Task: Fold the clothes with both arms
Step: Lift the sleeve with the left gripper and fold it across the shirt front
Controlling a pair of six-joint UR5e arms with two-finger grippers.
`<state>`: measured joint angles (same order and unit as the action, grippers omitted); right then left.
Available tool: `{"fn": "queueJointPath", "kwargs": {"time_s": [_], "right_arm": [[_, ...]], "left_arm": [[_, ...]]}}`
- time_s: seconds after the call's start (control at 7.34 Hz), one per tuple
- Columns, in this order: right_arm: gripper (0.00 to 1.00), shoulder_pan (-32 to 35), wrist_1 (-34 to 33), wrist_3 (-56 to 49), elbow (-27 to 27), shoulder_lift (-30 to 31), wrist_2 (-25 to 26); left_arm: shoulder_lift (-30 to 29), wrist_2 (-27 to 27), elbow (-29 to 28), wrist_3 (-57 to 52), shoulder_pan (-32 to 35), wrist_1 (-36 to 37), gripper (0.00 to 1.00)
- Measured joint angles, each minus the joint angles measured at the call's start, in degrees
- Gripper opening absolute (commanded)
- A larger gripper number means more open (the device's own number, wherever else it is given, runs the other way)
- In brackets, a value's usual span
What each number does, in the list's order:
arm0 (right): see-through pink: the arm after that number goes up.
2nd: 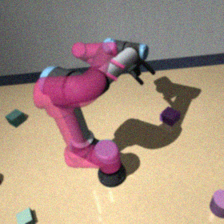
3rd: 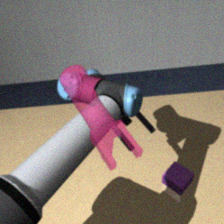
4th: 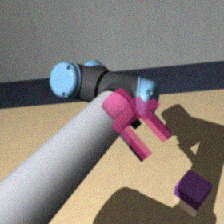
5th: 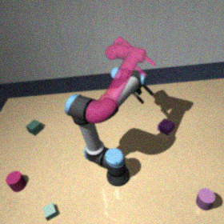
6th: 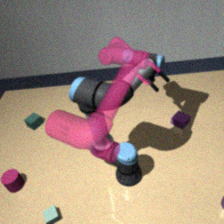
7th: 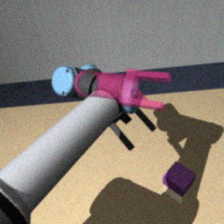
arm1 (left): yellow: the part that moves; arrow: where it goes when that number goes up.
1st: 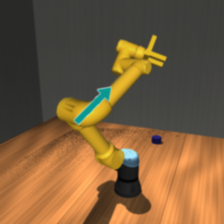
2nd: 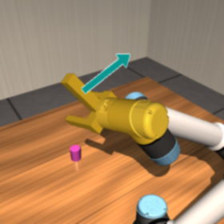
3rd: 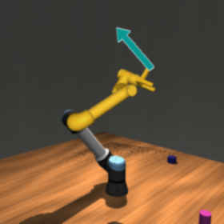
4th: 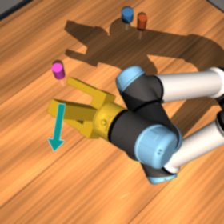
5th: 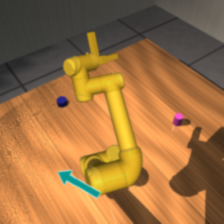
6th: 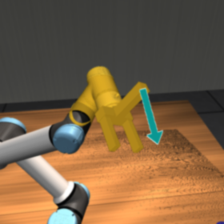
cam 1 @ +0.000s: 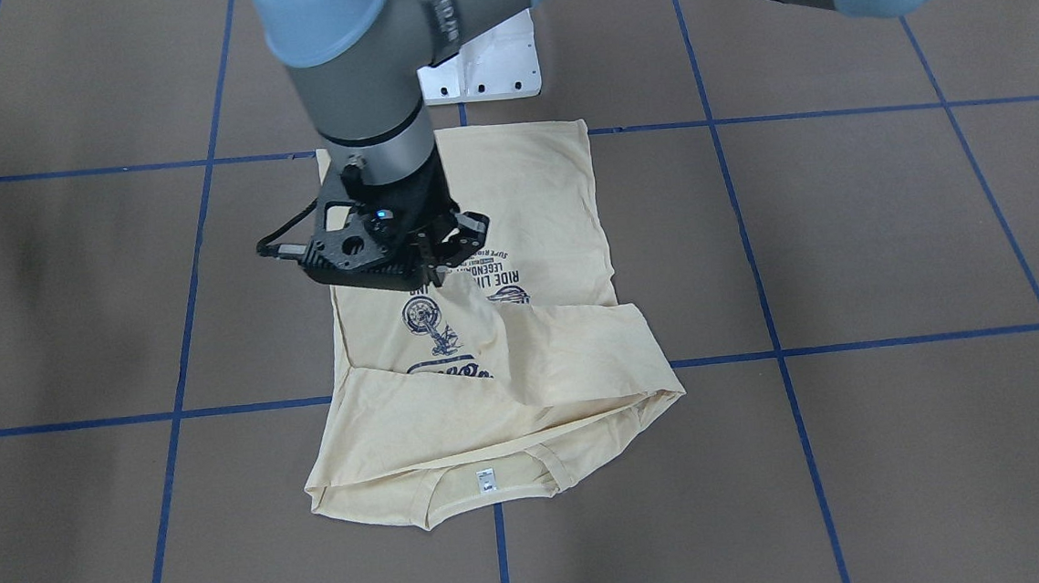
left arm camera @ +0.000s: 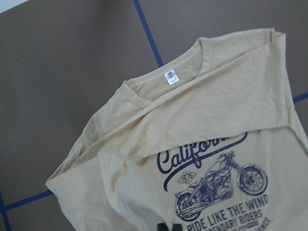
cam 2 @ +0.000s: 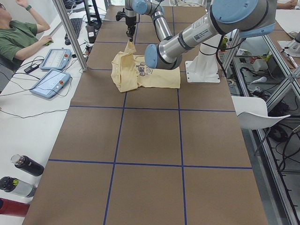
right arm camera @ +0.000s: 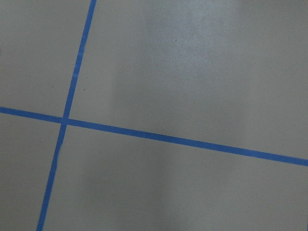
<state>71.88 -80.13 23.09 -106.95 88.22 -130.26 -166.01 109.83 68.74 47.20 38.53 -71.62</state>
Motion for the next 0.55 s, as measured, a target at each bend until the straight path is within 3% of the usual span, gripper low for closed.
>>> {"fn": "queueJointPath", "kwargs": {"time_s": [0.14, 0.55], "right_arm": [[1.00, 0.0, 0.0, 0.0, 0.0, -0.1, 0.0], [1.00, -0.1, 0.0, 0.1, 0.0, -0.2, 0.0]], "left_arm": [[-1.7, -1.3, -4.1, 3.9, -2.2, -3.0, 0.99], [-4.3, -4.6, -11.6, 18.5, -6.0, -15.1, 1.00]]}}
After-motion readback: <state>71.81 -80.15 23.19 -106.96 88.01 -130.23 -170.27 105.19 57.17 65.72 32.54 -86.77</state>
